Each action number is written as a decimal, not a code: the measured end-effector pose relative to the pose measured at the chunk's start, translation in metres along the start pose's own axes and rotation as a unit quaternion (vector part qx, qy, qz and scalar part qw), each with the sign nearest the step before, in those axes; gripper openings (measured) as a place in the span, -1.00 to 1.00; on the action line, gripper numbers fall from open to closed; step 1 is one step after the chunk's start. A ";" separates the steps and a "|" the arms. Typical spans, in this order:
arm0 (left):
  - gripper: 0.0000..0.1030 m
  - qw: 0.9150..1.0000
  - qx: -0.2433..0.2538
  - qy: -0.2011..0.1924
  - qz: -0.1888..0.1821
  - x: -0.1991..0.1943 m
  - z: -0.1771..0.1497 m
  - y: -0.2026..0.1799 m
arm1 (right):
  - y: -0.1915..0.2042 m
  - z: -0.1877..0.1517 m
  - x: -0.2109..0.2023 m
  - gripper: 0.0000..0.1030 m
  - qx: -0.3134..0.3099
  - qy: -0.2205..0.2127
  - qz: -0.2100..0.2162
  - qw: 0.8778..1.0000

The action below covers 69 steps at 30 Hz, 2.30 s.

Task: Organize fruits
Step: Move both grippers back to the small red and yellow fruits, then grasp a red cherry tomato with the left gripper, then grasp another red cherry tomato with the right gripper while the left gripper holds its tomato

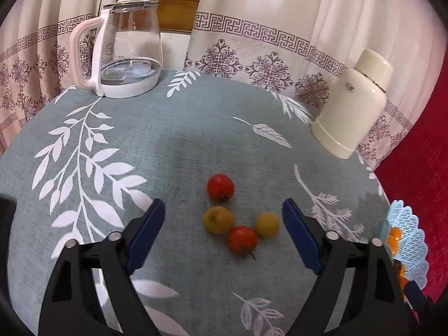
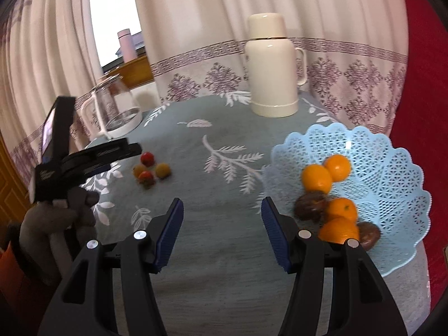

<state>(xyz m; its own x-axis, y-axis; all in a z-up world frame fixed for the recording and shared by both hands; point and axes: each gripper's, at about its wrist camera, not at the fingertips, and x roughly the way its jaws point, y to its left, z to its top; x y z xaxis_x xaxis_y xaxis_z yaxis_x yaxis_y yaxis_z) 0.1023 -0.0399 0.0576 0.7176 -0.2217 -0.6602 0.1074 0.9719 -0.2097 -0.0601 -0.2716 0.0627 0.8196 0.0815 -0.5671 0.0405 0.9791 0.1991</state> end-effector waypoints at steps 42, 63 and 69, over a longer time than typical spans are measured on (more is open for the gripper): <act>-0.43 0.999 0.000 -0.014 -0.029 0.020 0.043 0.029 | 0.058 0.011 0.067 0.13 -0.059 0.089 0.063 0.992; -0.43 0.997 -0.055 -0.044 -0.020 -0.003 0.051 0.060 | 0.122 0.034 0.167 -0.12 -0.113 0.142 0.082 0.980; -0.43 0.997 -0.064 -0.043 -0.019 -0.002 0.050 0.062 | 0.124 0.033 0.170 -0.36 -0.120 0.138 0.066 0.981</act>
<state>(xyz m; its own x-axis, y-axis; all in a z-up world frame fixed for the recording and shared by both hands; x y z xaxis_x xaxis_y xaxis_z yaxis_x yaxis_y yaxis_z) 0.1419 0.0252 0.0819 0.7720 -0.2443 -0.5869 0.0497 0.9436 -0.3274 0.1034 -0.1426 0.0176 0.6220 0.2247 -0.7501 -0.2181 0.9698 0.1097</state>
